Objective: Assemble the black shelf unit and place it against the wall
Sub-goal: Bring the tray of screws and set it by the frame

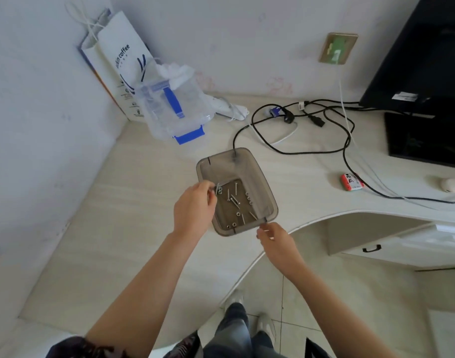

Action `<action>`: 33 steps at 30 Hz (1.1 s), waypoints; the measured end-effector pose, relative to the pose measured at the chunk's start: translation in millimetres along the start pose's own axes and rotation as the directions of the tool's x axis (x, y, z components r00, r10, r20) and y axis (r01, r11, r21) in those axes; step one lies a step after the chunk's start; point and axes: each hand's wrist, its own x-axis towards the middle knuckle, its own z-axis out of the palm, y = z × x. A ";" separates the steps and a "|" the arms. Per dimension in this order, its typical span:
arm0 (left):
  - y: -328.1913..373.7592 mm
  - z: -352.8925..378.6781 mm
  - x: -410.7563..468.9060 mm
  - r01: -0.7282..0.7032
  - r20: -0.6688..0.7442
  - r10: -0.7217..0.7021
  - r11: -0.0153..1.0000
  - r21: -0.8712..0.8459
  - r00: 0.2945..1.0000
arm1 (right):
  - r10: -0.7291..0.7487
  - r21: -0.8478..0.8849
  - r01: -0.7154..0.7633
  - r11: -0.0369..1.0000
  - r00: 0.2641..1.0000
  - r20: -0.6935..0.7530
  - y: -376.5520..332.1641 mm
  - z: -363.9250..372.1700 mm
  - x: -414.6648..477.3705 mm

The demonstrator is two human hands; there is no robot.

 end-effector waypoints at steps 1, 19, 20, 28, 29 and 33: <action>-0.9 0.2 12.6 -0.023 0.012 0.023 1.000 0.015 1.000 | 0.076 0.110 -0.076 0.991 0.997 0.004 -3.2 3.3 3.5; -8.1 35.8 131.7 -0.191 0.328 0.146 0.975 0.112 0.934 | 0.308 0.598 -0.333 0.729 0.940 0.148 -24.5 17.1 12.3; -8.5 35.9 130.8 -0.195 0.334 0.147 0.974 0.114 0.931 | 0.306 0.608 -0.331 0.722 0.940 0.149 -25.5 16.9 12.3; -17.3 34.3 114.0 -0.182 0.360 0.139 0.979 0.089 0.923 | 0.357 0.596 -0.324 0.735 0.932 0.065 -16.3 20.5 3.6; -18.3 35.3 110.7 -0.171 0.360 0.132 0.982 0.079 0.924 | 0.368 0.587 -0.322 0.743 0.929 0.044 -12.9 20.8 2.5; -21.2 41.8 94.5 -0.122 0.368 0.101 0.992 0.035 0.924 | 0.402 0.630 -0.292 0.719 0.915 -0.035 -1.3 19.2 -5.8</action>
